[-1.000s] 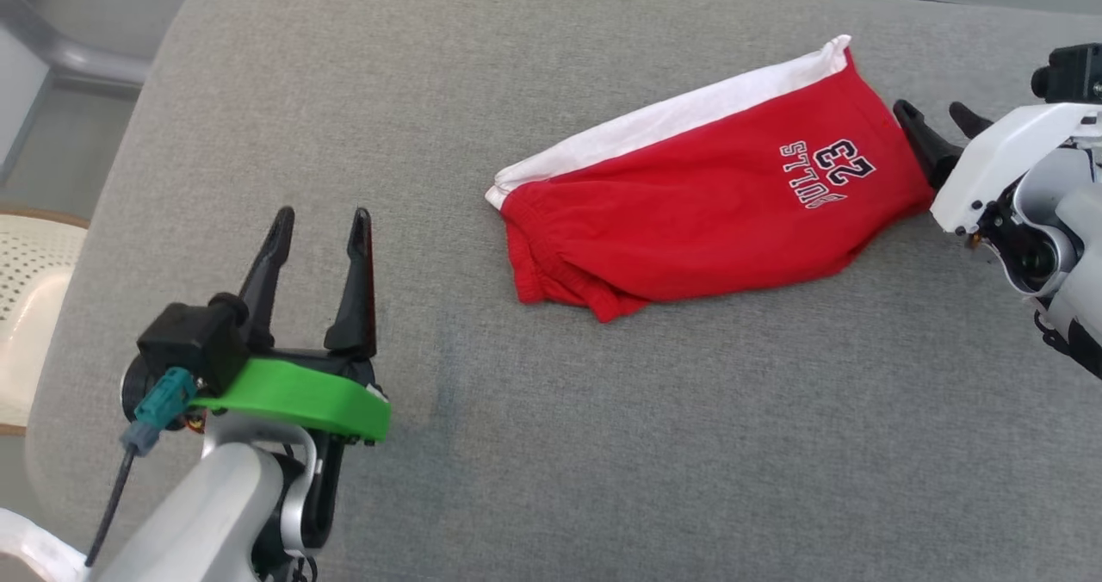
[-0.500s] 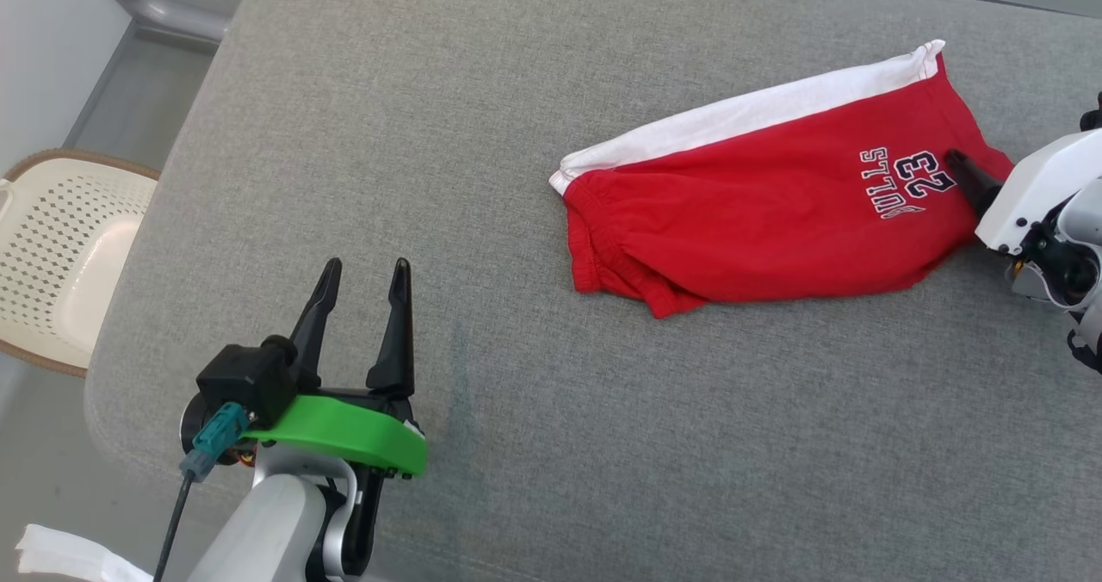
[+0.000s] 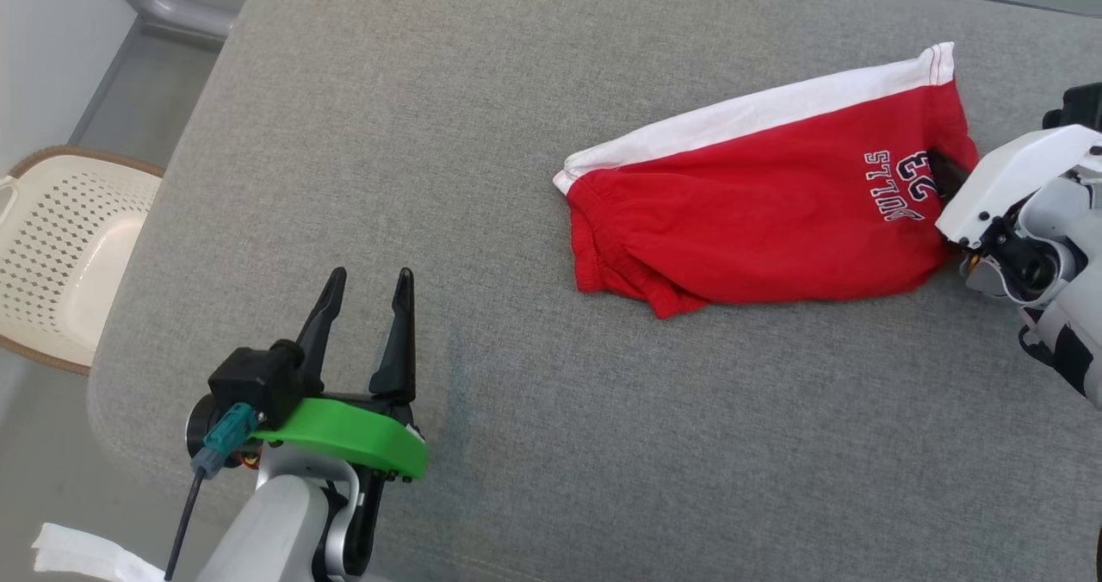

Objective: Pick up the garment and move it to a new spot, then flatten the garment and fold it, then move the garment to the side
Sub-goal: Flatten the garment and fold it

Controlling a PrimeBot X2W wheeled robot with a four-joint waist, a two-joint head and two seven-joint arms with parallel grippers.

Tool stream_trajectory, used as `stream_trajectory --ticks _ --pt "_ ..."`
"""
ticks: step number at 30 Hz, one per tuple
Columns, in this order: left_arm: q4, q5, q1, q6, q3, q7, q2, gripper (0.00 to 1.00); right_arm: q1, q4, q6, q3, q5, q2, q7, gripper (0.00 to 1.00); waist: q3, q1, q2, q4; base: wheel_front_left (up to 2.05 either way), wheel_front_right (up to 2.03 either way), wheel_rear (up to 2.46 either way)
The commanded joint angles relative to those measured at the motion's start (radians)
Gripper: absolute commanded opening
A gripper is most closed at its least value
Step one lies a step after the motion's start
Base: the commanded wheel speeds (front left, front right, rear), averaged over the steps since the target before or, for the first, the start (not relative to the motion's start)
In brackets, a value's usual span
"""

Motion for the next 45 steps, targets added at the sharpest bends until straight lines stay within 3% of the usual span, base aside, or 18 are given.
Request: stream_trajectory --ticks 1,15,26,36,45 --pt "0.007 0.007 0.013 -0.007 0.007 -0.002 -0.002 1.0 0.02 -0.005 0.0 -0.006 0.003 -0.005 -0.019 0.0 -0.016 0.0 0.0 -0.011 0.0 0.0 0.0" --pt "0.023 0.021 0.056 -0.015 0.035 -0.002 0.006 1.0 0.112 -0.066 0.0 -0.068 0.014 -0.004 -0.178 0.0 -0.122 0.0 0.0 -0.132 0.0 0.0 0.0" --pt "0.015 0.009 0.105 -0.019 0.05 -0.002 -0.016 1.0 0.209 -0.109 0.0 -0.09 -0.021 -0.062 -0.252 0.0 -0.169 0.0 0.0 -0.226 0.0 0.0 0.0" --pt "0.032 0.008 0.11 -0.032 0.051 -0.002 -0.032 1.0 0.137 -0.12 0.0 -0.098 -0.158 -0.051 -0.275 0.0 -0.187 0.0 0.0 -0.206 0.0 0.0 0.0" --pt "0.053 0.013 0.115 -0.04 0.053 -0.002 -0.051 1.0 0.096 -0.123 0.0 -0.043 -0.277 0.066 -0.268 0.0 -0.208 0.0 0.0 -0.127 0.0 0.0 0.0"
